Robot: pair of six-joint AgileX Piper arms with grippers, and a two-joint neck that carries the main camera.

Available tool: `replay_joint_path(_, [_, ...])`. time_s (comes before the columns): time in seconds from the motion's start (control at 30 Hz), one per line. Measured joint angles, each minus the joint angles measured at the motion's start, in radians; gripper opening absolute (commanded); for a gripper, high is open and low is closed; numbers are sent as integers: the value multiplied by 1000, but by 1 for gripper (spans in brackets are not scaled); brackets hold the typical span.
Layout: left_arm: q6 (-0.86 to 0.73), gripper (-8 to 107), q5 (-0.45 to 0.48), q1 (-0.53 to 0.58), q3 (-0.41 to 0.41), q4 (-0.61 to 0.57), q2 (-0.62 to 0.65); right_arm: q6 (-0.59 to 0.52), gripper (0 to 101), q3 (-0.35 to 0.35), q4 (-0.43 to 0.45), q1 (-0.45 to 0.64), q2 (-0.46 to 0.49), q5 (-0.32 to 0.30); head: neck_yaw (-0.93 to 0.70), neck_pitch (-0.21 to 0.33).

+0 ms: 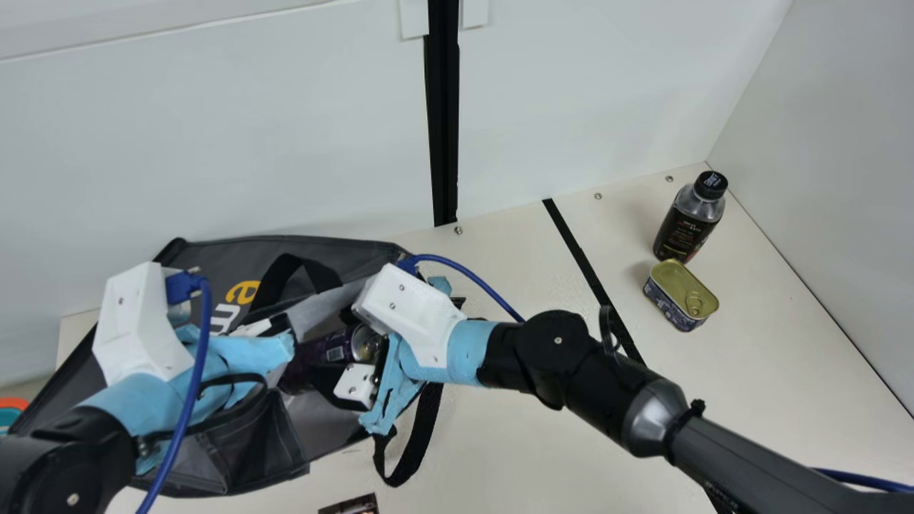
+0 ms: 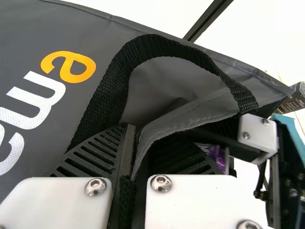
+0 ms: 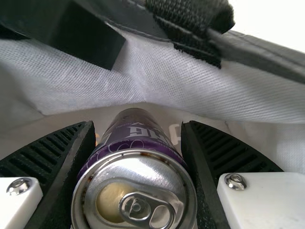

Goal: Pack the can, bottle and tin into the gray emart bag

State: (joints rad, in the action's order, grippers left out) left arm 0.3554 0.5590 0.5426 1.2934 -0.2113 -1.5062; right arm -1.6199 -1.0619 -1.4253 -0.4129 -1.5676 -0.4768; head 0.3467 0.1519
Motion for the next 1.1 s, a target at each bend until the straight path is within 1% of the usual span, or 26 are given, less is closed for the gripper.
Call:
replay_joint_path(0.23, [0,10,0,0,0,0,0,-8,0,-16,-7,-8,-27,0,2,0])
replay_joint_path(0.6, [0,10,0,0,0,0,0,-3,37,-30,10,-9,-42,-9,2,0])
replay_joint_path(1.1, [0,10,0,0,0,0,0,34,87,-30,55,-12,-13,-7,2,0])
